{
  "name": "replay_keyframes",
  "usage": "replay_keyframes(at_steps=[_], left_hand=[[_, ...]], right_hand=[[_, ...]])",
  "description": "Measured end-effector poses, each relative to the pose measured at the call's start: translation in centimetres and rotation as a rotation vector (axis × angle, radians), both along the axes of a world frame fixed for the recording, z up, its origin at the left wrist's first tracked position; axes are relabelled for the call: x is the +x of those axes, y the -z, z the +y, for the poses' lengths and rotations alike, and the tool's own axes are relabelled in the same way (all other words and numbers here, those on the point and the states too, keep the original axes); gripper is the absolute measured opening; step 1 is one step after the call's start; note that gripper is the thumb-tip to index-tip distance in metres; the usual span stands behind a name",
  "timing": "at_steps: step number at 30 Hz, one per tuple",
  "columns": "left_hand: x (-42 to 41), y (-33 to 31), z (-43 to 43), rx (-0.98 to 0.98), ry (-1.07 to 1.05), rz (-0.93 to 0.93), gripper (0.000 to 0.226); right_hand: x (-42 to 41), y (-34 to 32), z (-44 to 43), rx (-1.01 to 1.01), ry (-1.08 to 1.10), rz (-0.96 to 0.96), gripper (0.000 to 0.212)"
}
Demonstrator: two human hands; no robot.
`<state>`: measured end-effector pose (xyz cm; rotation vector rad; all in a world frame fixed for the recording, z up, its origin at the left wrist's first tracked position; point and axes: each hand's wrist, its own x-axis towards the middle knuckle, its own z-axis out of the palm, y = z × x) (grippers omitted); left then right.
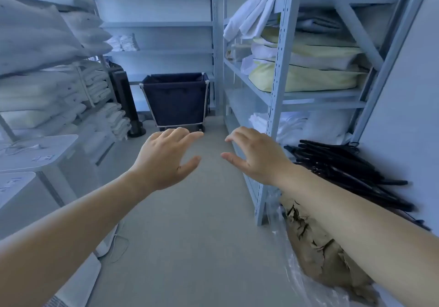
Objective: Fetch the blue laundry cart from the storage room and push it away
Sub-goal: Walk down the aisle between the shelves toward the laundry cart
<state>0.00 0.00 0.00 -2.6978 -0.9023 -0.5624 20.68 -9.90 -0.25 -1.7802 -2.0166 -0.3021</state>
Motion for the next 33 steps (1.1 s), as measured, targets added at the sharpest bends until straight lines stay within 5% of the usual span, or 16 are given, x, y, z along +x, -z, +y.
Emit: replay_keyframes(at_steps=[16, 33], left_hand=[[7.4, 2.8, 17.7, -0.098, 0.066, 0.106, 0.049], [23.8, 6.2, 33.6, -0.232, 0.023, 0.068, 0.044]], right_hand=[[7.7, 3.8, 16.0, -0.099, 0.1, 0.128, 0.042], [22.4, 6.9, 33.3, -0.18, 0.087, 0.285, 0.037]])
